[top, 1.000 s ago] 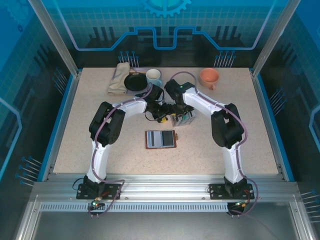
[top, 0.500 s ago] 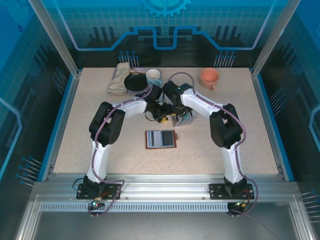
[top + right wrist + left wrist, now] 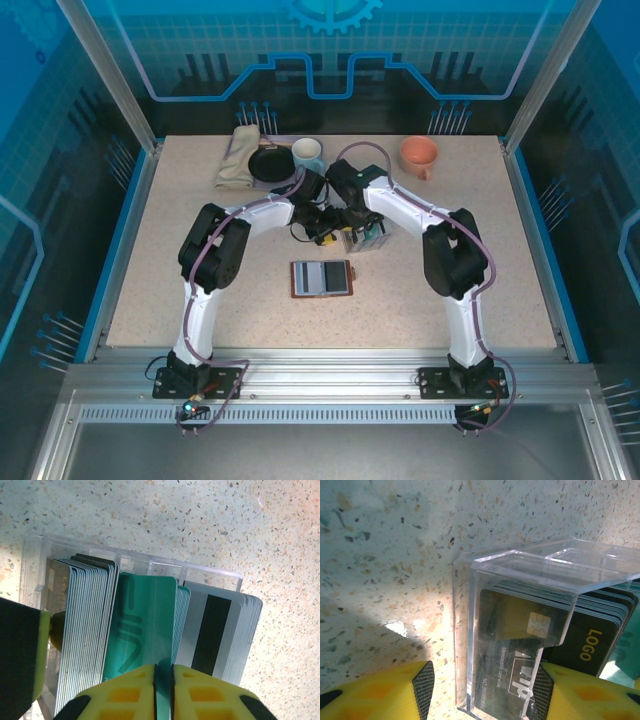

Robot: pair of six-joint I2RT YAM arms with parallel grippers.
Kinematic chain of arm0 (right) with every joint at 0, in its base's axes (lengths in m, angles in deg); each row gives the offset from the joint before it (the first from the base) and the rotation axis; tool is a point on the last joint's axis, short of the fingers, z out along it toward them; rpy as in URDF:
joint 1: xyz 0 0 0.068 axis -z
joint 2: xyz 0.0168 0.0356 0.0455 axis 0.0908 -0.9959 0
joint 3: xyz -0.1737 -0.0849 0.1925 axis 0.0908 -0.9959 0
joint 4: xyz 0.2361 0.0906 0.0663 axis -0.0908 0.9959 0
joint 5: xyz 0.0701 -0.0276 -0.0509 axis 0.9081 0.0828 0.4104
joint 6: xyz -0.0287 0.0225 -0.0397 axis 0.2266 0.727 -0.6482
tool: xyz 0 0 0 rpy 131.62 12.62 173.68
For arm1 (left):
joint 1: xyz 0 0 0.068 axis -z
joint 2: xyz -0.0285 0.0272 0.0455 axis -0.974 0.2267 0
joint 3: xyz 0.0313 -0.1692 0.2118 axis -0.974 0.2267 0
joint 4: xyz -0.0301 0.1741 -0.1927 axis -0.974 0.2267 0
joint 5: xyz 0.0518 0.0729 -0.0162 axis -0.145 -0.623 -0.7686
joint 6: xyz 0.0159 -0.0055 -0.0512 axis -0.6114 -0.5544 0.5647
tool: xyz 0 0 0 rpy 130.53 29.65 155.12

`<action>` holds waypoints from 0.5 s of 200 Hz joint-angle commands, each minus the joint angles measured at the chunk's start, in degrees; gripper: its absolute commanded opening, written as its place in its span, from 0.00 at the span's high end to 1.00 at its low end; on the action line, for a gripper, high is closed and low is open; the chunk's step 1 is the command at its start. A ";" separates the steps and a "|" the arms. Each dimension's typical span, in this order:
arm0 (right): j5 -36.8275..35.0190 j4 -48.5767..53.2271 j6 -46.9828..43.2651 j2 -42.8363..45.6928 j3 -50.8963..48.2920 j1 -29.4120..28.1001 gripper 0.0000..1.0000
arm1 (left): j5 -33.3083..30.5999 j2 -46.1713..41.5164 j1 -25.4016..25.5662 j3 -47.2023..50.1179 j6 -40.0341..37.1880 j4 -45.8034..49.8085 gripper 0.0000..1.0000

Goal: Put the credit cards into the card holder
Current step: Pick up the credit card from the storage box.

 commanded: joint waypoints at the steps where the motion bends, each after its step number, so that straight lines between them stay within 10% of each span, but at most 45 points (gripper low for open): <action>1: -0.61 2.12 0.59 2.82 0.04 0.30 0.87 | -0.27 1.50 0.04 1.41 0.66 1.63 0.43; 100: 13.54 1.44 3.48 12.00 -2.46 2.50 1.00 | 0.71 -3.87 0.00 3.35 0.20 0.22 0.40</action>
